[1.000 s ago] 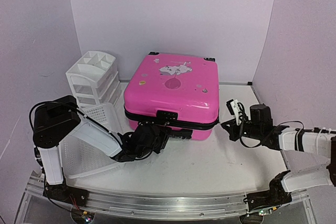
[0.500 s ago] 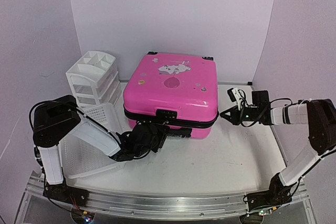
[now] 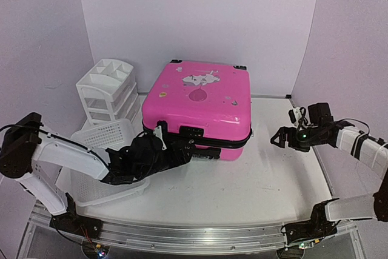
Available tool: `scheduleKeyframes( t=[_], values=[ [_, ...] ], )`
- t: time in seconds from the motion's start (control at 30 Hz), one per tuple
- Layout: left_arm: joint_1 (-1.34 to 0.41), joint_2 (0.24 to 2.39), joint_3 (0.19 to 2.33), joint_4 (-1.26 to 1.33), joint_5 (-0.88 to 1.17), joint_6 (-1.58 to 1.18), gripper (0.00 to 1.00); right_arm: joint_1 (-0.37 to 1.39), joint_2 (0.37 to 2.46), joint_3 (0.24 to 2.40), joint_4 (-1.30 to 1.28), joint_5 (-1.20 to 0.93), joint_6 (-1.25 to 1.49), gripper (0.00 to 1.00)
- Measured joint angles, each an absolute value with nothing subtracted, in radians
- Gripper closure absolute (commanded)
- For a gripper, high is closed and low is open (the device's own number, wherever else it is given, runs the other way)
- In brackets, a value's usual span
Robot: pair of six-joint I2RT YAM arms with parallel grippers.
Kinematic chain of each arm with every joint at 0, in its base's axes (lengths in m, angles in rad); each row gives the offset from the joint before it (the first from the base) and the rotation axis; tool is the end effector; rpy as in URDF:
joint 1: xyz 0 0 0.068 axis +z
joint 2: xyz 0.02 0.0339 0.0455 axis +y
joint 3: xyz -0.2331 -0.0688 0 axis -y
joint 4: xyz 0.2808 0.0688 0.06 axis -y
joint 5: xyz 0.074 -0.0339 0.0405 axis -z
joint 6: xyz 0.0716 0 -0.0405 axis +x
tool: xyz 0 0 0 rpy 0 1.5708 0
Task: Open, take out, and arrange the luggage
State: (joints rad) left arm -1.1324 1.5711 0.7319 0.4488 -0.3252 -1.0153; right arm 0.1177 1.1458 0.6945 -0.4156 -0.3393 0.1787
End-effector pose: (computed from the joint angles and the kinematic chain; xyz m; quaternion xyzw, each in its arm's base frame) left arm 0.1835 -0.3375 0.1238 -0.0420 0.8237 -0.4186 0.3800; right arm 0.2895 0.0582 0.1495 -0.0300 0.9266 0.2069 0.3127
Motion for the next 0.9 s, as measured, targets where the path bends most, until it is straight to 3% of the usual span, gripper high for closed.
scheduleKeyframes(
  t=[0.13,0.3,0.43,0.53,0.7,0.9],
  values=[
    [-1.144,1.441,0.713,0.407,-0.192,-0.815,0.32,0.118,1.141,0.751,-0.601,-0.360,0.267,0.02],
    [-1.140,1.252,0.714,0.284,-0.088,-0.566,0.19,0.118,1.137,0.778,-0.679,-0.419,0.313,0.02],
    [-1.052,1.129,0.834,0.012,-0.047,-0.408,0.05,0.118,1.137,0.778,-0.711,-0.477,0.344,0.02],
    [-0.873,1.131,1.032,-0.195,-0.047,-0.343,0.01,0.118,1.123,0.774,-0.715,-0.526,0.373,0.02],
    [-0.626,1.181,1.185,-0.354,0.041,-0.323,0.00,0.121,1.071,0.774,-0.723,-0.581,0.408,0.02],
    [-0.489,1.456,1.362,-0.452,0.199,-0.348,0.01,0.127,1.053,0.781,-0.742,-0.619,0.435,0.02]
  ],
)
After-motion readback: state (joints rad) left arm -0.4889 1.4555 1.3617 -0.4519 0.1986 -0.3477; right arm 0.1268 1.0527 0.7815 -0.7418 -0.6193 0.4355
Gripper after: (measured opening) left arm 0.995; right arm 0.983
